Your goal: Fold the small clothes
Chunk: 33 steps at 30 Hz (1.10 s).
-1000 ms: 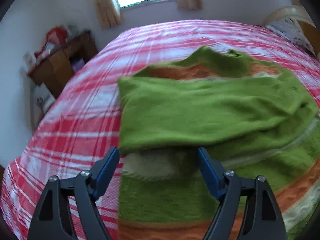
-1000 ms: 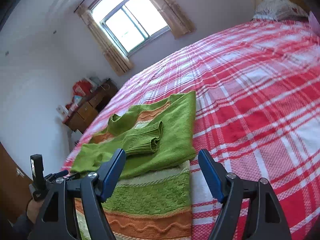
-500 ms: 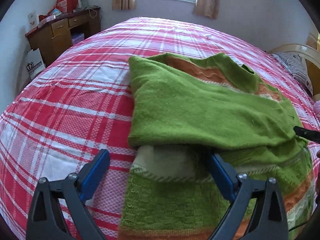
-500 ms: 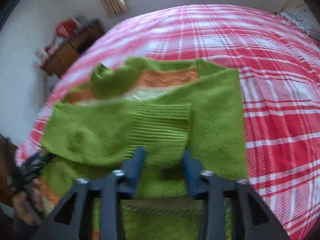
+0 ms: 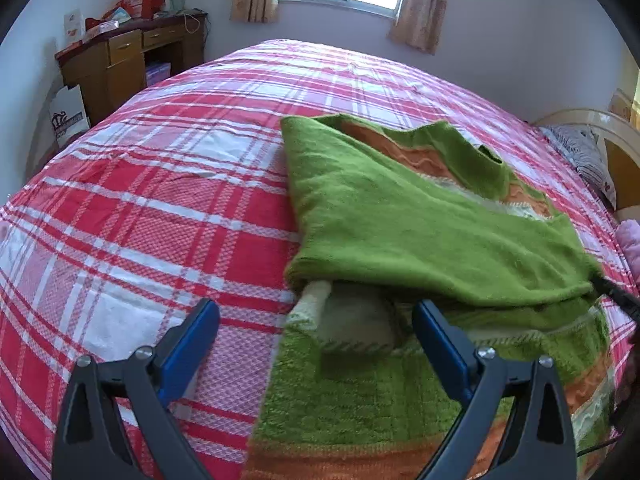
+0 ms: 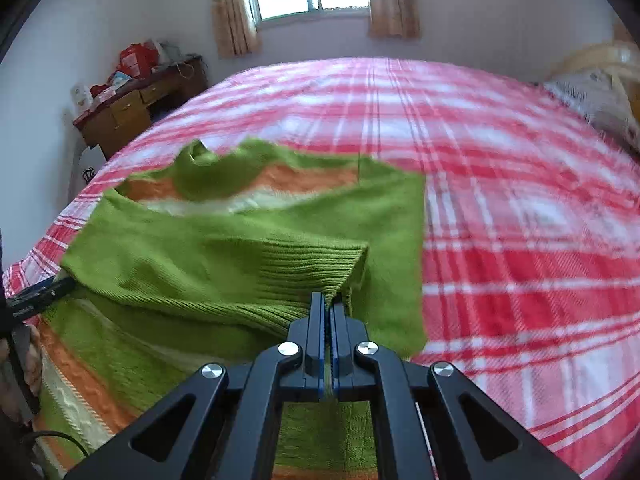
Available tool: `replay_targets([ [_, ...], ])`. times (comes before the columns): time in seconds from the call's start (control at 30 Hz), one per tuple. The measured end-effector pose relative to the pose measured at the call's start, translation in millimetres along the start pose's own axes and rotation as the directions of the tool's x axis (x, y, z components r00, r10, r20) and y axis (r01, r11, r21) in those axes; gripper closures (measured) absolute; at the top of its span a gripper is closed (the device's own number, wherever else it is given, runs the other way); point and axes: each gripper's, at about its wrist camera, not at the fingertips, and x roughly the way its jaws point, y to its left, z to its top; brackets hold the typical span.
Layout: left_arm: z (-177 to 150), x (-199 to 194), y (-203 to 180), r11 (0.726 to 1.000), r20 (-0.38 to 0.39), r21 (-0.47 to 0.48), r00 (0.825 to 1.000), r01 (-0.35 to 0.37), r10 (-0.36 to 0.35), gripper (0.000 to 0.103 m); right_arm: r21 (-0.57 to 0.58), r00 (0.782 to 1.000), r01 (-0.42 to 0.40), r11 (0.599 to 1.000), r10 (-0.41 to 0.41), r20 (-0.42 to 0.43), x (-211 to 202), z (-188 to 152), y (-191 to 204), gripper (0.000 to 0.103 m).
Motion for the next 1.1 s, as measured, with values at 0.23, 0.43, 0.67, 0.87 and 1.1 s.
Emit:
replay_targets([
  [0.23, -3.0, -12.5, 12.8, 0.997, 0.051, -0.055, 0.997, 0.056, -0.053, 0.003, -0.003, 1.000, -0.002, 1.000, 0.002, 0.006, 0.5, -9.9, -4.6, 0.102],
  [0.43, 12.1, -34.2, 15.7, 0.999, 0.128, -0.039, 0.992, 0.027, -0.022, 0.003, 0.016, 0.996, 0.056, 0.998, -0.057, 0.068, -24.4, -1.6, -12.6, 0.071],
  [0.67, 36.8, 9.9, 8.9, 0.993, 0.015, -0.024, 0.993, -0.117, 0.117, 0.003, -0.033, 0.987, -0.156, 0.987, 0.157, 0.040, -8.5, 29.0, 23.6, 0.068],
  [0.87, 21.5, 22.5, 10.2, 0.985, -0.051, 0.017, 0.983, -0.175, 0.175, 0.000, -0.060, 0.995, -0.082, 0.995, 0.078, -0.059, 29.1, 10.0, 30.8, 0.067],
  [1.1, 19.3, 23.3, 14.1, 0.982, -0.044, -0.002, 0.981, -0.187, 0.186, 0.000, -0.056, 0.996, -0.088, 0.995, 0.086, -0.037, 17.1, -6.3, 25.6, 0.066],
])
